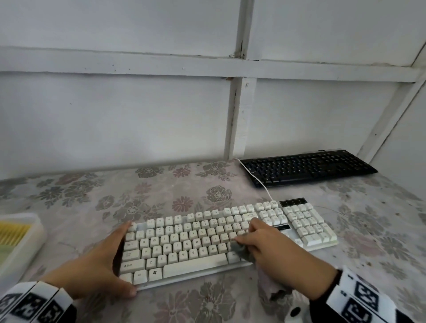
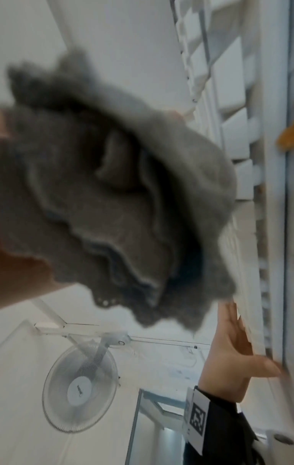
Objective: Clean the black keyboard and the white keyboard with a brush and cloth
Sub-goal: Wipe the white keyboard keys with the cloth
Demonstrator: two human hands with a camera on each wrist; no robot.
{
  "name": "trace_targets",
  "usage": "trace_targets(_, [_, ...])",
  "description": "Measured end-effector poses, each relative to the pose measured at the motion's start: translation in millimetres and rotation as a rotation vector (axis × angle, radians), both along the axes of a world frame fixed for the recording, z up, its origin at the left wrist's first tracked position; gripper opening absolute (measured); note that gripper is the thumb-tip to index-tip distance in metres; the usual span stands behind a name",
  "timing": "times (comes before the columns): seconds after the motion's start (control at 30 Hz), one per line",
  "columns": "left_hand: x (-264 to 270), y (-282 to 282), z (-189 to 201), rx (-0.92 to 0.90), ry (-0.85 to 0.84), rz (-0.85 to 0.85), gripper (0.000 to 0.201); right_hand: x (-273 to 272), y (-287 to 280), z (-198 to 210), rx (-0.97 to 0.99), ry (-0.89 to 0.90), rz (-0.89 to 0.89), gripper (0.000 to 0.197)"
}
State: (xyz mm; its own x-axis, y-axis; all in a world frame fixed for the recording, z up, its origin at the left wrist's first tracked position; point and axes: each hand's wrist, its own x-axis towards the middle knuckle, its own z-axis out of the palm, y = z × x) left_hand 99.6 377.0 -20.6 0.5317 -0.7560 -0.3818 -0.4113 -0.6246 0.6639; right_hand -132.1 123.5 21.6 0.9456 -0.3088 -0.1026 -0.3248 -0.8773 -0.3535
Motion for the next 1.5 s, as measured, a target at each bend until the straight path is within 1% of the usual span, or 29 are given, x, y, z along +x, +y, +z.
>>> trace_targets(0.07, [0.2, -0.1, -0.8, -0.001, 0.005, -0.003, 0.148, -7.6, -8.7, 2.5, 0.02, -0.012, -0.051, 0.027])
trace_targets(0.17, [0.8, 0.4, -1.8, -0.001, 0.009, -0.007, 0.147, -20.7, -34.5, 12.5, 0.025, 0.047, -0.163, 0.022])
trace_targets(0.23, [1.0, 0.6, -2.0, -0.016, 0.01, -0.007, 0.146, -25.4, -51.7, 20.3, 0.016, 0.053, -0.197, 0.026])
trace_targets(0.33, [-0.2, -1.0, -0.4, -0.028, 0.013, -0.01, 0.149, -23.2, -57.1, 22.4, 0.036, 0.058, -0.207, 0.03])
trace_targets(0.57, [-0.5, -1.5, -1.6, -0.054, 0.008, -0.003, 0.153, -23.7, -45.8, 13.6, 0.044, 0.024, -0.203, 0.03])
trace_targets(0.67, [2.2, 0.3, -5.5, -0.05, -0.009, -0.012, 0.152, -20.2, -54.2, 13.2, 0.107, 0.062, -0.204, 0.025])
trace_targets(0.83, [3.6, 0.3, -6.6, -0.068, -0.015, 0.0, 0.152, -5.1, -79.0, 27.1, 0.24, 0.209, -0.213, 0.019])
trace_targets(0.87, [3.2, 0.1, -5.9, -0.074, -0.009, -0.001, 0.151, -3.2, -83.0, 31.8, 0.281, 0.237, -0.213, 0.017])
trace_targets(0.93, [3.0, 0.0, -5.0, -0.085, -0.003, 0.0, 0.149, -3.4, -90.2, 41.4, 0.421, 0.27, -0.212, 0.013])
trace_targets(1.0, [2.6, -0.6, -4.3, -0.089, -0.03, -0.005, 0.147, -8.4, -96.1, 50.6, 0.509, 0.254, -0.217, 0.012])
trace_targets(1.07, [2.5, -1.1, -3.9, -0.075, -0.069, -0.016, 0.146, -14.6, -98.8, 55.4, 0.481, 0.175, -0.249, 0.014])
trace_targets(1.17, [1.8, -1.5, -1.9, -0.063, -0.073, -0.024, 0.145, -18.6, -94.3, 51.5, 0.543, 0.061, -0.292, 0.017])
trace_targets(1.2, [1.1, -2.1, -0.8, -0.064, -0.064, -0.023, 0.144, -18.3, -90.3, 47.4, 0.522, 0.06, -0.288, 0.017])
trace_targets(1.27, [-0.7, -3.8, 2.1, -0.058, -0.059, -0.028, 0.145, -16.4, -82.6, 34.9, 0.421, 0.089, -0.272, 0.018])
trace_targets(1.4, [-3.1, -4.2, 3.7, -0.042, -0.062, -0.024, 0.149, -13.7, -75.4, 18.6, 0.181, 0.139, -0.168, 0.022])
trace_targets(1.47, [-2.7, -2.7, 3.6, -0.032, -0.06, -0.016, 0.151, -9.1, -78.8, 19.0, 0.126, 0.221, -0.122, 0.024])
trace_targets(1.5, [-2.4, -2.3, 3.6, -0.04, -0.053, -0.014, 0.151, -5.7, -81.4, 20.5, 0.128, 0.258, -0.107, 0.024])
